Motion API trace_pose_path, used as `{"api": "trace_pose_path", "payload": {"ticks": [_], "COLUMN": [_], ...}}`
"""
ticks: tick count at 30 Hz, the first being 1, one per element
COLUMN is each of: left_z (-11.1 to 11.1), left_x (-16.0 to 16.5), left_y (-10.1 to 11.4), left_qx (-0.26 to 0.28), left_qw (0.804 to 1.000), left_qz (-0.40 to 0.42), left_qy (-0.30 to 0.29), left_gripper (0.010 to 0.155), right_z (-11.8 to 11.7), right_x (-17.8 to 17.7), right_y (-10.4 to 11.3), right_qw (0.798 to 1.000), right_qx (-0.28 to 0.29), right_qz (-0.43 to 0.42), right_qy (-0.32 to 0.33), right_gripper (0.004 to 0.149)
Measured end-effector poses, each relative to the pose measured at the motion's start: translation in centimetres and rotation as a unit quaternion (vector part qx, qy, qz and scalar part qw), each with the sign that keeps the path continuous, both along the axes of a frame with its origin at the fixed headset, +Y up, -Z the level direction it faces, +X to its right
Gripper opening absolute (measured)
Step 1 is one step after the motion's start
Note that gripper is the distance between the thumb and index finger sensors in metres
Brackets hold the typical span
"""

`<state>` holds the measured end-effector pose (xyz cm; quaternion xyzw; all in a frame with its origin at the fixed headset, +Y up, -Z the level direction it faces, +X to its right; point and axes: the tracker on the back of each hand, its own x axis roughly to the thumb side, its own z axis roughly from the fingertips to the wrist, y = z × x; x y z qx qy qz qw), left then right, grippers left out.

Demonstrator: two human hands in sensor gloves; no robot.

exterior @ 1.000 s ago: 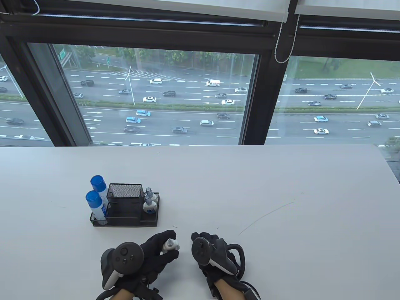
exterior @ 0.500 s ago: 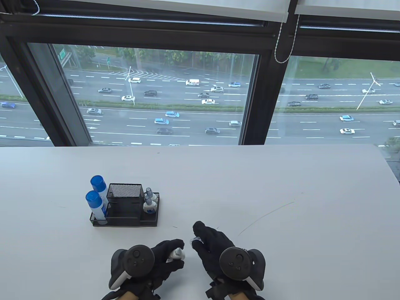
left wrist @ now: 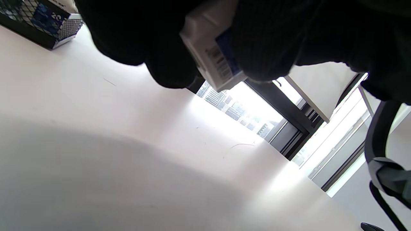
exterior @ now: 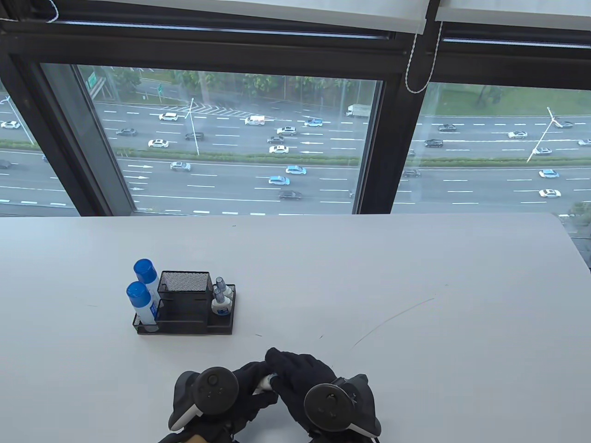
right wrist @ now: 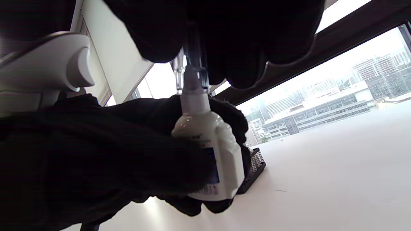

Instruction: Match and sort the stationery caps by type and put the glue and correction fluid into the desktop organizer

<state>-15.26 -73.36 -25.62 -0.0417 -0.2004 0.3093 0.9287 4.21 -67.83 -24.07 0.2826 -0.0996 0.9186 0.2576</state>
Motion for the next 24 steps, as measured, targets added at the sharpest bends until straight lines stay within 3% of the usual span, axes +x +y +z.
{"api": "trace_pose_path", "payload": {"ticks": [7,10,24], "left_z": [0.0,0.1,0.0], "left_x": [0.0,0.0,0.1], "left_y": [0.0,0.0,1.8], "left_qx": [0.006,0.008,0.092], "left_qw": [1.000,1.000,0.995], "left_qz": [0.000,0.001,0.008], "left_qy": [0.003,0.005,0.036], "left_gripper": [0.061,0.060,0.057], "right_z": [0.0,0.1,1.0], "right_x": [0.5,0.4,0.1], "right_y": [0.1,0.1,0.8], "right_qw": [0.999,0.999,0.996], "right_qx": [0.000,-0.002,0.046], "right_qz": [-0.008,-0.007,-0.046], "right_qy": [-0.035,-0.034,-0.056], "right_gripper": [0.059,0.047,0.043]}}
